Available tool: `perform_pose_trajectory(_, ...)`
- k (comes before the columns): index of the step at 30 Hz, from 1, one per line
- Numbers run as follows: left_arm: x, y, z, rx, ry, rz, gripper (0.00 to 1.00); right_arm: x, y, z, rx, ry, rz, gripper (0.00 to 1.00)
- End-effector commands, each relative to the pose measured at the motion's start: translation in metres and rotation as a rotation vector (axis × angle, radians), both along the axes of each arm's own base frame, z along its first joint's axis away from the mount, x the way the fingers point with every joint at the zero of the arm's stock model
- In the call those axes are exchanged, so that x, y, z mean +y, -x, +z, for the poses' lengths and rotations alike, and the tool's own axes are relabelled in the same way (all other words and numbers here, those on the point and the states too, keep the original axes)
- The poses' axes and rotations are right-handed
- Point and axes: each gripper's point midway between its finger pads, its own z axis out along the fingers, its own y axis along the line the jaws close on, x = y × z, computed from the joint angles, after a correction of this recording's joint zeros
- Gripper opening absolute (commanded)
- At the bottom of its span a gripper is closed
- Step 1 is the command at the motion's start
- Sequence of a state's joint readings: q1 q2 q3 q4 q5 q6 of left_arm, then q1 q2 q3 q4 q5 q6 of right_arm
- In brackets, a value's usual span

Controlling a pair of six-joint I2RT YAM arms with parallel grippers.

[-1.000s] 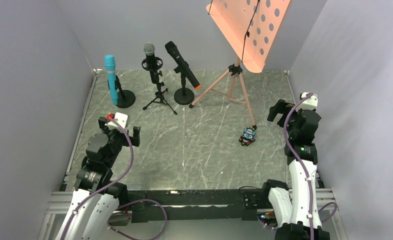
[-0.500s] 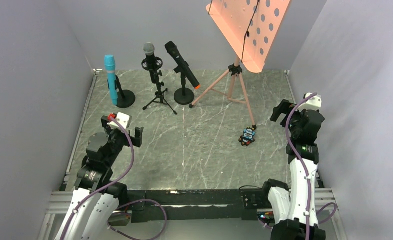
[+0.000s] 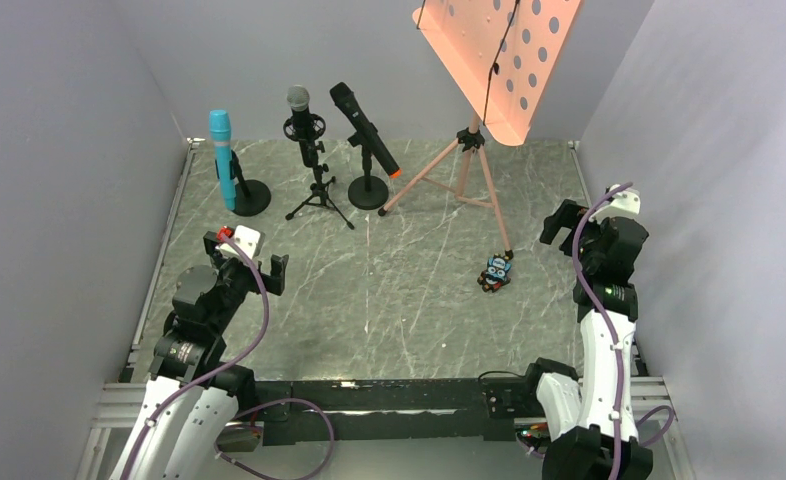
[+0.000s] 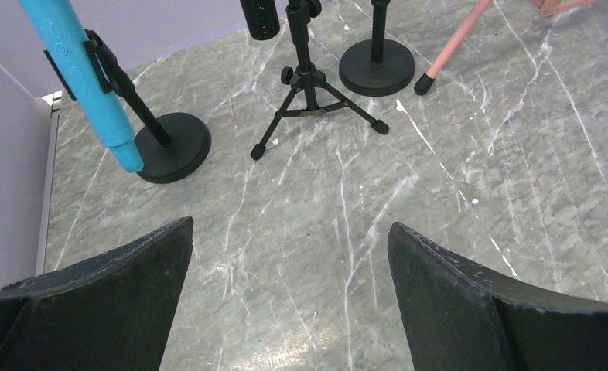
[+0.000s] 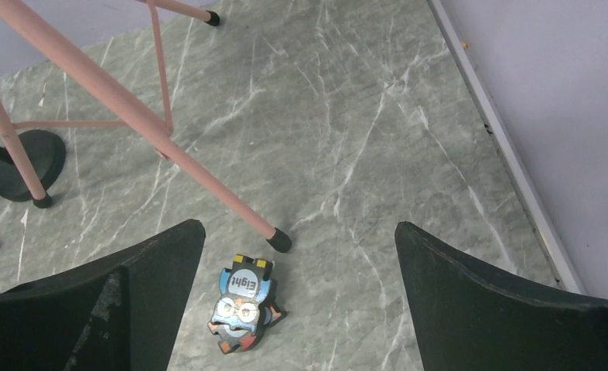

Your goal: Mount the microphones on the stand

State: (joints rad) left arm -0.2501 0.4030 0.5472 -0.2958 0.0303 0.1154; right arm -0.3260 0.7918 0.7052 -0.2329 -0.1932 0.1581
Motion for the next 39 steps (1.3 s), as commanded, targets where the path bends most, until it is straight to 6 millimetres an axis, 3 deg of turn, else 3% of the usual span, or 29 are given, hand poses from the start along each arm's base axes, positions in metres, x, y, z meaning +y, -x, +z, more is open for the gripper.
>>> perform_pose_trajectory(1, -0.0039, -0.0031, 0.0141, -0.049, 0.013, -0.02, 0.99, -0.0007, -0.0034, 0.0204, -0.047, 0.001, -0.001, 1.0)
perform_pose_trajectory(39, -0.0066, -0.0045, 0.0111, -0.035, 0.011, -0.033, 0.99, 0.0015, -0.0021, 0.0227, -0.048, 0.003, 0.013, 1.0)
